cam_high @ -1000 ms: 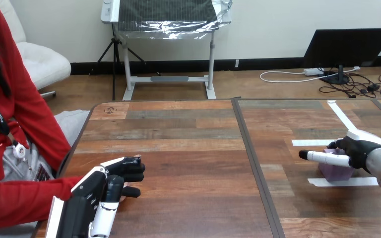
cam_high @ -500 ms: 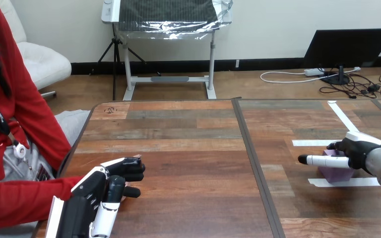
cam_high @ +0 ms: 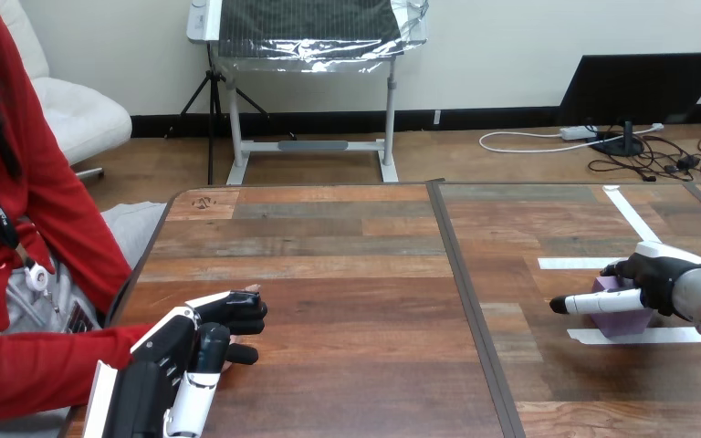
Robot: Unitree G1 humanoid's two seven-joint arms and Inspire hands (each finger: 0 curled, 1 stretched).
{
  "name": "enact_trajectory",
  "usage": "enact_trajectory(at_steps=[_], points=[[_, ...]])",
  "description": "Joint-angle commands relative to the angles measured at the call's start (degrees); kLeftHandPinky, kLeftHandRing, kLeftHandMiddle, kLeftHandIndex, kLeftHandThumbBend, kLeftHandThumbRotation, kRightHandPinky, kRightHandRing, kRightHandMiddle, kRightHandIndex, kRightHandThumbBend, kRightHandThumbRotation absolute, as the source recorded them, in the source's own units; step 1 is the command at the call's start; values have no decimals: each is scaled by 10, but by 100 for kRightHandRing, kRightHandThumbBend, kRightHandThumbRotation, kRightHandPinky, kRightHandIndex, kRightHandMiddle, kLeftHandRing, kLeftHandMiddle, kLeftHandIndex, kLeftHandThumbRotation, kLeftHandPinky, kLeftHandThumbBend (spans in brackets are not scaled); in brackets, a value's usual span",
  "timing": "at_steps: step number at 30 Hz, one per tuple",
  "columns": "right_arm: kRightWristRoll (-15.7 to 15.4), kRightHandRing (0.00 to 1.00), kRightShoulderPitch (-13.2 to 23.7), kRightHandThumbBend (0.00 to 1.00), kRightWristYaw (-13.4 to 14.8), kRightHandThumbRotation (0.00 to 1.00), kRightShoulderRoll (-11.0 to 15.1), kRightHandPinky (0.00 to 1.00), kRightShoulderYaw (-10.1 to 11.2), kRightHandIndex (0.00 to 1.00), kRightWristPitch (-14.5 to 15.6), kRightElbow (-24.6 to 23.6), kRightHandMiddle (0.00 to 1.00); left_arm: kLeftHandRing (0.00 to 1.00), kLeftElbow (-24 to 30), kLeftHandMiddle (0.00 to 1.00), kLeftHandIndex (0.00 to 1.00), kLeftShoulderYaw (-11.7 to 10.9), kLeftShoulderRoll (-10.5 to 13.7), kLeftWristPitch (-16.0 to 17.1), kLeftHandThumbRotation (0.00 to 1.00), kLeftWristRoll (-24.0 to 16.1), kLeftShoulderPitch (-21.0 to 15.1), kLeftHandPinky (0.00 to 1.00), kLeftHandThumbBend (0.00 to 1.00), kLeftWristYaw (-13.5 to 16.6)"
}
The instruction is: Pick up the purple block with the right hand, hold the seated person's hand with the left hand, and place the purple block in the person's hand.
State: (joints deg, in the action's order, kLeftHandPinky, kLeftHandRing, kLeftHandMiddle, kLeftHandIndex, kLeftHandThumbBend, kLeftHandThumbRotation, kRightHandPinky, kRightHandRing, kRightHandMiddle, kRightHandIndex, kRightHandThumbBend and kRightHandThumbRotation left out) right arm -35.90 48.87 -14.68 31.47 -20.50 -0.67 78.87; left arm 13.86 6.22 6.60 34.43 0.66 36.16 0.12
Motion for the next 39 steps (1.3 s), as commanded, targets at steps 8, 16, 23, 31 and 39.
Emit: enact_trajectory(at_steps=[8, 16, 23, 31, 39], points=[[-2, 93, 19, 78, -12, 52, -11, 73, -10, 94, -8, -6, 96, 68, 21, 69, 64, -2, -16, 3, 87, 8, -27, 57, 54, -3], [-1, 95, 20, 75, -15, 43, -8, 75, -9, 94, -15, -7, 97, 68, 22, 69, 64, -3, -16, 2, 87, 7, -26, 57, 55, -3], [-11, 95, 23, 77, -14, 33, -4, 80, -18, 94, -21, -6, 97, 68, 24, 68, 64, -3, -17, 0, 87, 9, -24, 57, 56, -3], [-26, 95, 26, 84, -3, 25, 1, 84, -33, 94, -29, -6, 96, 69, 24, 69, 64, -1, -16, 2, 87, 15, -24, 58, 53, -6], [-43, 91, 27, 85, 11, 14, 5, 81, -47, 92, -43, -7, 92, 69, 23, 69, 64, -1, -16, 2, 87, 19, -23, 58, 50, -8]])
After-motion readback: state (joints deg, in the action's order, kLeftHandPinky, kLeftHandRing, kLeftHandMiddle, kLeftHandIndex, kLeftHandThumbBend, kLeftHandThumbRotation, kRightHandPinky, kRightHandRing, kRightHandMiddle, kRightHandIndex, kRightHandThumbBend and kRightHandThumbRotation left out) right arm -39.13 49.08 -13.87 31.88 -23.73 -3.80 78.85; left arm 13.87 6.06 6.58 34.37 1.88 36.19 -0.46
